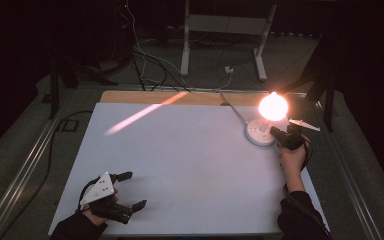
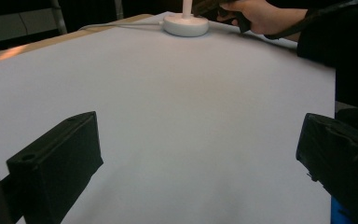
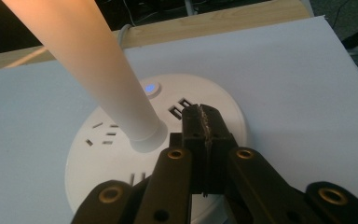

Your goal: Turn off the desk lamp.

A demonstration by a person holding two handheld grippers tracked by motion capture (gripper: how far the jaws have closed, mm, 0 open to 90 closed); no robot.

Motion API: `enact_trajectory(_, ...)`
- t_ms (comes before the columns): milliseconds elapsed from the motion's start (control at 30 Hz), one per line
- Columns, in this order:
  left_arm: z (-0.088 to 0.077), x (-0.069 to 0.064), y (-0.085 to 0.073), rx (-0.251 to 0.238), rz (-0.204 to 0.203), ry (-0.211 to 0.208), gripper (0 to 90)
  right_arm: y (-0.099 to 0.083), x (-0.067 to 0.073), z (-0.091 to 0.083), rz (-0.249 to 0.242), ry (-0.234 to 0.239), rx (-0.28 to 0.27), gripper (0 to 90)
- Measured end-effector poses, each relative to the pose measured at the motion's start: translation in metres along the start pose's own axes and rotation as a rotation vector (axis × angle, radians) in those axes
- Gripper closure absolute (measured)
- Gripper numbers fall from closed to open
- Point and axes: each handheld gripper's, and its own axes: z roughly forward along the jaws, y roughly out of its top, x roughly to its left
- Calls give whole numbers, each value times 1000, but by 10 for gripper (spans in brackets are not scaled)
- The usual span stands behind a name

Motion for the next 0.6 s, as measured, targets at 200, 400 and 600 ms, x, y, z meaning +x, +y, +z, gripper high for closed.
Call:
enact_trajectory(200,-1,-1,0,-2,3,-1,6,-2,-3,0,24,16,-11,900)
enact_trajectory(400,0,0,0,-5,0,2,6,4,-2,-3,23,9,9,899)
enact_trajectory(600,0,0,0,-2,3,2,6,17,-1,-15,13,17,-30,899)
